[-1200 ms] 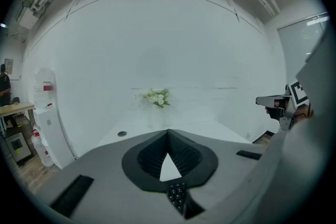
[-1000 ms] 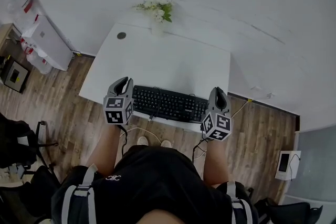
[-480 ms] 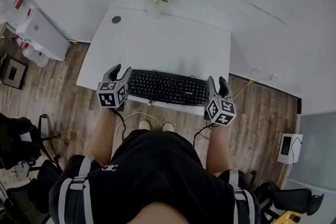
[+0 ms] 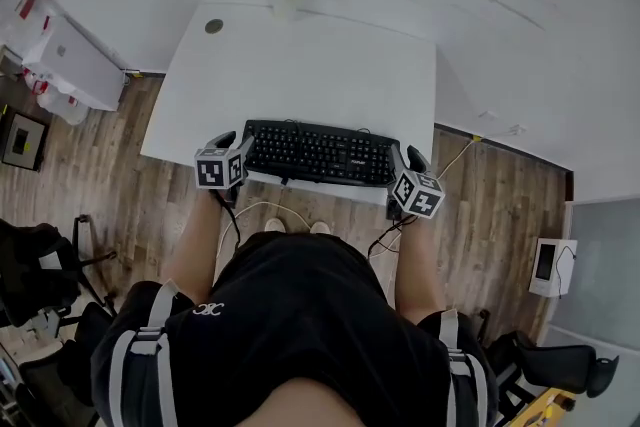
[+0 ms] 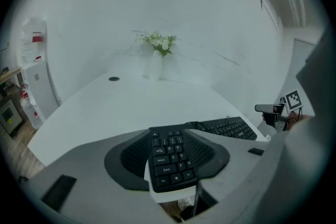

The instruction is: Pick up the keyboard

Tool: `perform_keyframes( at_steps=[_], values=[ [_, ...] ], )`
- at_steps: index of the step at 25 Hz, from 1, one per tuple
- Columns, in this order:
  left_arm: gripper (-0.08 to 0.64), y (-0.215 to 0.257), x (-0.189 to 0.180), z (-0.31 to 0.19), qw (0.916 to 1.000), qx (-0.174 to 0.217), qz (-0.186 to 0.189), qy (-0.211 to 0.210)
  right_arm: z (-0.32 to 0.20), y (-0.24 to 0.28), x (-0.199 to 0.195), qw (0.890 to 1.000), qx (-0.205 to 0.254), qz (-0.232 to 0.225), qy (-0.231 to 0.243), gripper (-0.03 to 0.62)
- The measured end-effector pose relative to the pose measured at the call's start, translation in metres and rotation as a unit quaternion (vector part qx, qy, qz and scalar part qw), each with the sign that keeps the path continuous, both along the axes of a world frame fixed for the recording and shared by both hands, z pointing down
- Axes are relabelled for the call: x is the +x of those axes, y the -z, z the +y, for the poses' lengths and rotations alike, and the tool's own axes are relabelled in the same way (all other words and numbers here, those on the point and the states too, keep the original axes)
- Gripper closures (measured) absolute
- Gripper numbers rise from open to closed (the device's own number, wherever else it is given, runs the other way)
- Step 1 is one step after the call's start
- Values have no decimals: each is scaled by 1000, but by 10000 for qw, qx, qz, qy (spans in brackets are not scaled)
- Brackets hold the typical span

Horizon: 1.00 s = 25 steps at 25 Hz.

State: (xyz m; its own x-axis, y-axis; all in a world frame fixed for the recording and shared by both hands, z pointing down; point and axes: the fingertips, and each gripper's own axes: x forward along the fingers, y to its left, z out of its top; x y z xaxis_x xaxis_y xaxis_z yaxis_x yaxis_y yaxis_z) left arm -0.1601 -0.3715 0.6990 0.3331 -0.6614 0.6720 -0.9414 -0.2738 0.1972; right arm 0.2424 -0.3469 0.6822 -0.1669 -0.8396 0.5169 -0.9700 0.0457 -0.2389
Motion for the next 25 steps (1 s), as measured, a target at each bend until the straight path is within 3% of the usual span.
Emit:
perform_keyframes(
  at_steps=[6,13,25],
  values=[
    [350,-41,-6,5,9987,-515,8,57,2,-48,6,9983,-591,-15,12,391],
    [350,-60,-8,2,9968,-770,192,135,3,-74,13,9946,-1001,-243,-100,386],
    [348,-82,-5,-4,9927,-1155,359,-23,8,-101,6,9872,-1478,-597,105,372]
  ],
)
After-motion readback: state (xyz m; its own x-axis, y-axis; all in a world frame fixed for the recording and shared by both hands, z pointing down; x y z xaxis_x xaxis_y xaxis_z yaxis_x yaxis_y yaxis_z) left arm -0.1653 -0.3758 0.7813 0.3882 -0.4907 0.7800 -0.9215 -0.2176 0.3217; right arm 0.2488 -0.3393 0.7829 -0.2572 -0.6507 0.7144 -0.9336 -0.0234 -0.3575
